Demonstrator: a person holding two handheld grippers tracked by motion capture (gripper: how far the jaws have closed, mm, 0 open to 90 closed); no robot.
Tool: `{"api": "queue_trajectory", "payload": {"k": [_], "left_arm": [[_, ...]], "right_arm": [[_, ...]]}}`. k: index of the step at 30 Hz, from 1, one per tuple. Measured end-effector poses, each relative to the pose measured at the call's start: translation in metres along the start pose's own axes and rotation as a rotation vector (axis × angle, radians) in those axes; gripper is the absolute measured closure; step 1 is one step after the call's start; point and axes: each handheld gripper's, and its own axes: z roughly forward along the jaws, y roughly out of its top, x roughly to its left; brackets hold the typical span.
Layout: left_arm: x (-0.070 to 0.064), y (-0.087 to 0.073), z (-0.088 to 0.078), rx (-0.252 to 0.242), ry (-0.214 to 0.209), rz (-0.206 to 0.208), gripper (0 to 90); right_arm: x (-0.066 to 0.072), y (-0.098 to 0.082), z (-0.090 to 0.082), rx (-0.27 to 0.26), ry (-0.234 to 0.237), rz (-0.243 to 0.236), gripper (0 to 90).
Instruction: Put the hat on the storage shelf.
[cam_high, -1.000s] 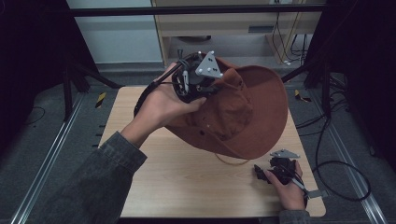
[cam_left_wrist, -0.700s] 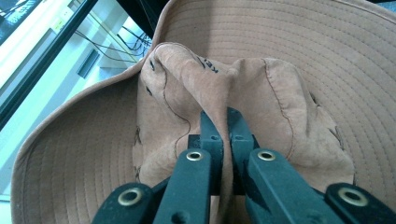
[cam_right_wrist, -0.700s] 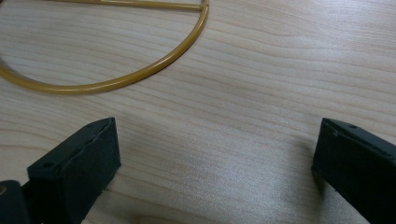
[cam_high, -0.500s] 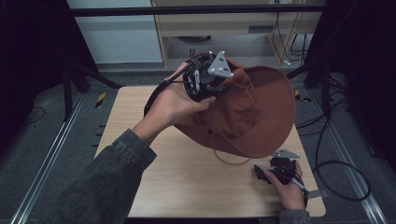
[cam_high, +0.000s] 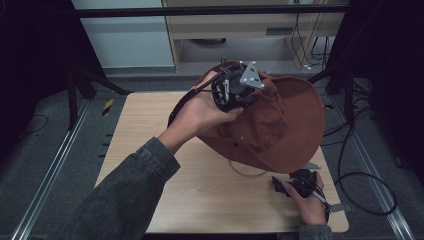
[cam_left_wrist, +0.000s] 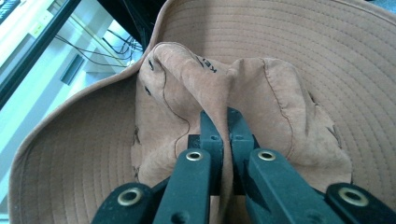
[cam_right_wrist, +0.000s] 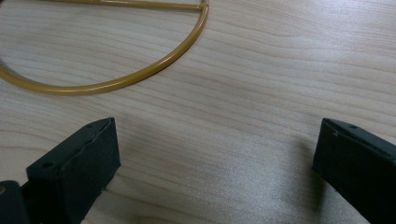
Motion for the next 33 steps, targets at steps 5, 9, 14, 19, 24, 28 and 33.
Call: {"api": "queue_trajectory", "payload": {"k": [5,9,14,19,24,28,33], "left_arm": [[0.002,0.003,0.007,0.000,-0.005,-0.009,88.2],[0.002,0.004,0.012,-0.002,-0.009,-0.014,88.2],[0.000,0.007,0.017,0.006,0.002,-0.001,88.1],[0.001,0.006,0.023,0.011,0.003,-0.009,87.9],[0.001,0.004,0.028,0.023,-0.003,-0.014,87.6],[0.001,0.004,0.032,0.023,-0.008,-0.017,87.3],[-0.001,0.002,0.039,0.035,-0.011,-0.021,87.3]], "right_arm": [[0.000,0.000,0.000,0.000,0.000,-0.001,0.6],[-0.002,0.000,0.000,-0.004,-0.002,-0.019,0.6],[-0.001,0.000,0.000,-0.005,-0.003,-0.018,0.6],[-0.002,0.000,0.000,-0.004,-0.004,-0.021,0.6],[-0.002,0.000,0.000,-0.004,-0.004,-0.020,0.6],[-0.002,0.000,0.000,-0.004,-0.003,-0.020,0.6],[-0.002,0.000,0.000,-0.005,-0.004,-0.019,0.6]]}}
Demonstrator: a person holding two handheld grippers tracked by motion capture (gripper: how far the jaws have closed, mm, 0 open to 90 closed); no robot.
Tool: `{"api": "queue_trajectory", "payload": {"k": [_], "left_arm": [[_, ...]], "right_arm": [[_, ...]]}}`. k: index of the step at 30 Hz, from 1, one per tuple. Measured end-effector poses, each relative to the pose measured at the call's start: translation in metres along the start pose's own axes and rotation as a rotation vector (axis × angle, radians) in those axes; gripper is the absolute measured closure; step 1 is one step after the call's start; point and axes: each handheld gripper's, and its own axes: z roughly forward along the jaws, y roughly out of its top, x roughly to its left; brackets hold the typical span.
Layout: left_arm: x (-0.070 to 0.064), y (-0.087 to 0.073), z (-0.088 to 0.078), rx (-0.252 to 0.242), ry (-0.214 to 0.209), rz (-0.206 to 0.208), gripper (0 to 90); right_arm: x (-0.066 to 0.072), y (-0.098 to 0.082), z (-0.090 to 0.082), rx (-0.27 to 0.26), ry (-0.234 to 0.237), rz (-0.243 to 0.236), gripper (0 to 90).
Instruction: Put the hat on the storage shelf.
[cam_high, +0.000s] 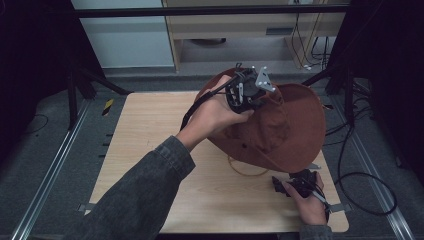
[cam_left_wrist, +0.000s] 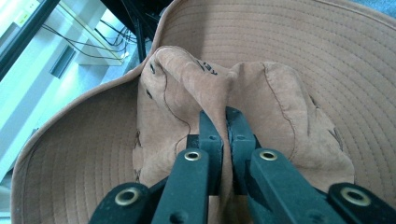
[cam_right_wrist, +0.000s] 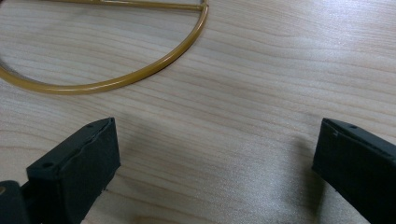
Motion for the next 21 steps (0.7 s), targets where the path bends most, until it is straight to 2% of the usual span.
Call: {"api": "queue_trajectory", "payload": {"k": [8,12,21], "left_arm": [[0.0028,-0.0068,0.0055,-0.001,-0.011,-0.025,86.6],[0.0024,-0.0069,0.0068,0.002,-0.015,-0.023,85.7],[0.0042,-0.0105,0.0072,-0.005,-0.006,-0.037,78.3]], "right_arm": [[-0.0003,0.0000,-0.0002,0.000,-0.001,-0.003,0.6],[-0.0002,0.0001,-0.0002,0.000,-0.001,-0.002,0.6],[-0.0001,0.0000,0.0000,0.000,-0.002,-0.002,0.6]]}}
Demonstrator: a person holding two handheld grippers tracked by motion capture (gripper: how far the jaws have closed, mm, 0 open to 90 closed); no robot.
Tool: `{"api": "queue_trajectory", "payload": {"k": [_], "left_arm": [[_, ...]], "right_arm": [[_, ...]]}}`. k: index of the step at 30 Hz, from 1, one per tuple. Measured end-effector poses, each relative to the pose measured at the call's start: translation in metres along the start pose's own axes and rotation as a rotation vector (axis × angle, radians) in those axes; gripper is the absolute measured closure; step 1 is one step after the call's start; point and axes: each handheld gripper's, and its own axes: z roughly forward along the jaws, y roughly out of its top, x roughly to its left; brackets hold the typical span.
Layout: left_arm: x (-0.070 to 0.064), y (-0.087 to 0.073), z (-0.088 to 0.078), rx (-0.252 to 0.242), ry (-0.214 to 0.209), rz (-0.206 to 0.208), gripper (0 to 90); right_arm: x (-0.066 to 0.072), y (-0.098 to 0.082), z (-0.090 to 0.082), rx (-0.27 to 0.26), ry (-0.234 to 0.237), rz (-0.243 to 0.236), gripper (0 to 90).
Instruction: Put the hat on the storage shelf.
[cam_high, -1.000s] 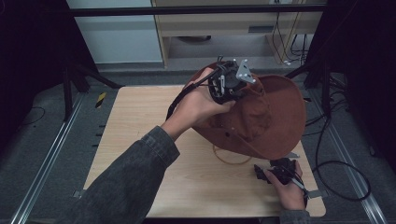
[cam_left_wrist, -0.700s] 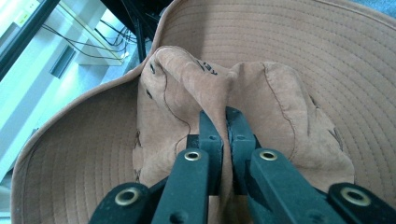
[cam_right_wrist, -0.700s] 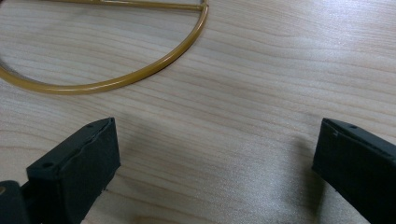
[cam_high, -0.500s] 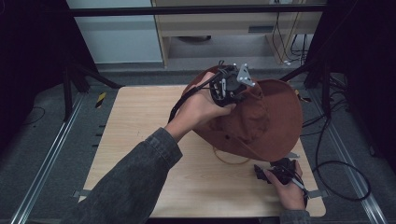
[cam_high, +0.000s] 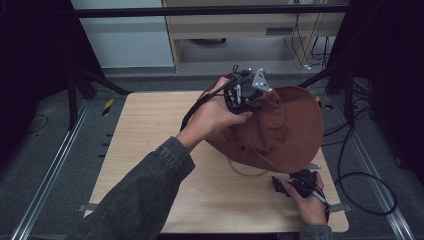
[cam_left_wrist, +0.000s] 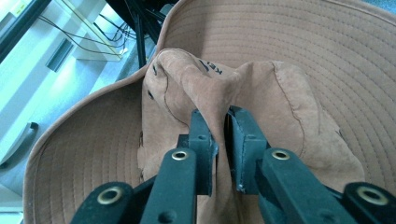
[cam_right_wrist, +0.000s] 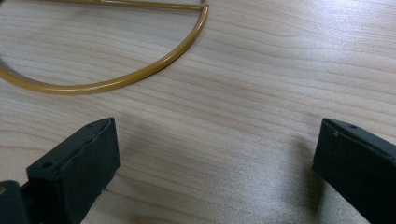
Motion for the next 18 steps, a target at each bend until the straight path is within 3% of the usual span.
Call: {"api": "queue_trajectory", "payload": {"k": [8,18], "left_arm": [[0.0026,-0.0012,0.0015,-0.011,0.002,-0.018,72.4],[0.0021,-0.0041,-0.0012,-0.022,0.028,-0.024,50.5]], "right_arm": [[0.0000,0.0000,0.0000,0.000,0.000,0.000,0.6],[-0.0001,0.0000,0.0000,-0.001,0.000,-0.001,0.6]]}}
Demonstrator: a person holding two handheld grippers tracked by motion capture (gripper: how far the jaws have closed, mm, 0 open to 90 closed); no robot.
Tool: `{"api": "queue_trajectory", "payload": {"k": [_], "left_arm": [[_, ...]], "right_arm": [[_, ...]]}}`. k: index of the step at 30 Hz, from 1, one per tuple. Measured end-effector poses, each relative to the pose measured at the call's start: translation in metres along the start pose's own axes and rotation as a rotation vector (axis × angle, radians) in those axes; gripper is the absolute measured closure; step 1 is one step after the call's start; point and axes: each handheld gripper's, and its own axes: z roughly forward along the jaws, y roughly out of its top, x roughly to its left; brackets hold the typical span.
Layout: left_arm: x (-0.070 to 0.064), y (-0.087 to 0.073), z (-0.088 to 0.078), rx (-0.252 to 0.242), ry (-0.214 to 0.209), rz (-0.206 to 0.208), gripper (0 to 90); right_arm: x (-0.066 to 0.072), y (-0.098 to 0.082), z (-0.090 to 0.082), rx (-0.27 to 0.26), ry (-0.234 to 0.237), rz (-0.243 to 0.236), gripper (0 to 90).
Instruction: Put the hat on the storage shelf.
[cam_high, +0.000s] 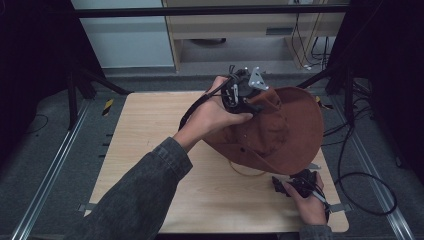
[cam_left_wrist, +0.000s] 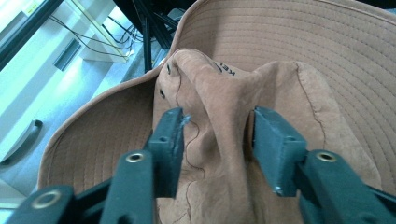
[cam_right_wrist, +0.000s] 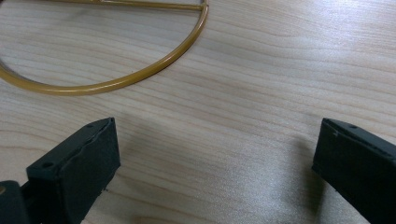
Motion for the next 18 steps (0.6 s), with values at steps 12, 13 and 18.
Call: {"api": "queue_trajectory", "payload": {"k": [12,13,18], "left_arm": [[-0.005,-0.001,-0.009,-0.060,0.003,-0.018,25.2],[-0.006,-0.001,-0.011,-0.066,0.008,-0.024,21.5],[-0.007,-0.005,-0.017,-0.078,0.010,-0.043,8.7]], "right_arm": [[0.000,0.000,0.000,0.000,0.000,0.000,0.6],[0.000,0.000,0.000,0.000,0.000,-0.001,0.6],[0.000,0.000,0.000,0.000,0.000,0.000,0.6]]}}
